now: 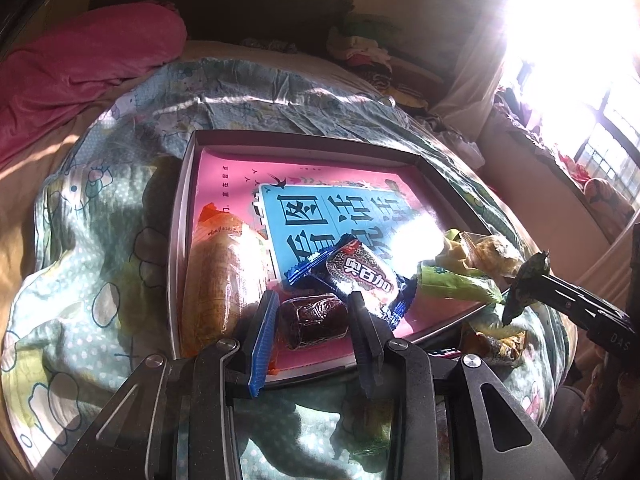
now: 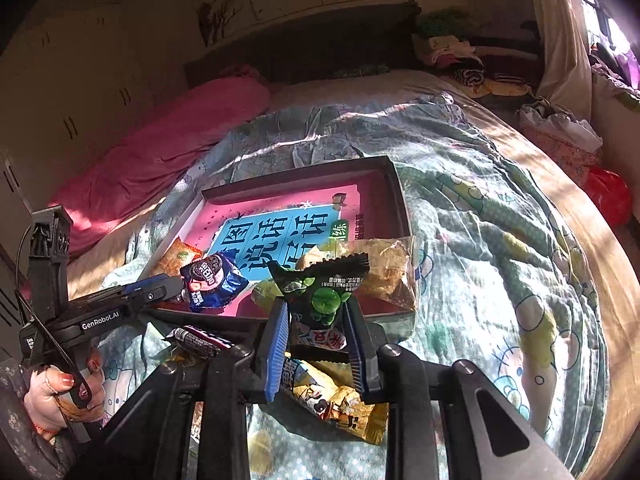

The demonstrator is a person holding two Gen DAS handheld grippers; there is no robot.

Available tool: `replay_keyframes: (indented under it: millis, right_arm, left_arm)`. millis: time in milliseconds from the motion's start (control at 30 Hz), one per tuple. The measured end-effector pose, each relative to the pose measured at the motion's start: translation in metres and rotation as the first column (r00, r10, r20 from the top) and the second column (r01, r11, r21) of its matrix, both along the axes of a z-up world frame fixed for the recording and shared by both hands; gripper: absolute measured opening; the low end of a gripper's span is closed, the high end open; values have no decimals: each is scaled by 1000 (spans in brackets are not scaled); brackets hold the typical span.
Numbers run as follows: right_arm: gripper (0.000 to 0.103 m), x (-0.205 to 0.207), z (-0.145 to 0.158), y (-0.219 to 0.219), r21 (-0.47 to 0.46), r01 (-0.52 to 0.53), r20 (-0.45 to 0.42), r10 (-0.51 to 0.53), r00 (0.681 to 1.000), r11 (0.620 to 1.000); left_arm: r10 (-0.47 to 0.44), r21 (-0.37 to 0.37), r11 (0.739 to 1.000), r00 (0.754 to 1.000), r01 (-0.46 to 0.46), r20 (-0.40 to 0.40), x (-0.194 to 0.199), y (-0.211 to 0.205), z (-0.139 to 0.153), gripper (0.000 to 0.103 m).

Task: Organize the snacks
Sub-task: 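Carry both snacks into the pink box and open both tools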

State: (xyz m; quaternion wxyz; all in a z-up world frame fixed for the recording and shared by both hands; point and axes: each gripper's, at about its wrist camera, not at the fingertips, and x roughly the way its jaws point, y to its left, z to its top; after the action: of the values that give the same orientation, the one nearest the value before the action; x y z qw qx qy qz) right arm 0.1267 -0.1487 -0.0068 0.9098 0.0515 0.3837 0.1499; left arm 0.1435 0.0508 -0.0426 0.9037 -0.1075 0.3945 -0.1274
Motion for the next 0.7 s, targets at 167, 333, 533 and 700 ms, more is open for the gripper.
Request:
replay_keyframes:
  millis: [167, 333, 533, 700]
  right_arm:
    - [28, 24, 7, 8, -13, 9, 31, -9, 999, 1000]
    - [27, 42, 1, 16, -36, 16, 26, -15, 1000, 999]
    - [28, 41, -5, 18, -44, 12, 17, -11, 1000, 999]
    - [28, 36, -8, 16, -31, 10, 5, -10, 1000, 999]
  left_arm:
    - [-3, 7, 1000, 1000, 3, -3, 0, -1, -1, 36]
    - [-8, 18, 1000, 1000, 8, 0, 0, -2, -2, 36]
    - [-7, 15, 1000, 1000, 7, -2, 0, -2, -2, 37]
    - [-7, 4, 1000, 1000, 7, -10, 1, -1, -1, 37]
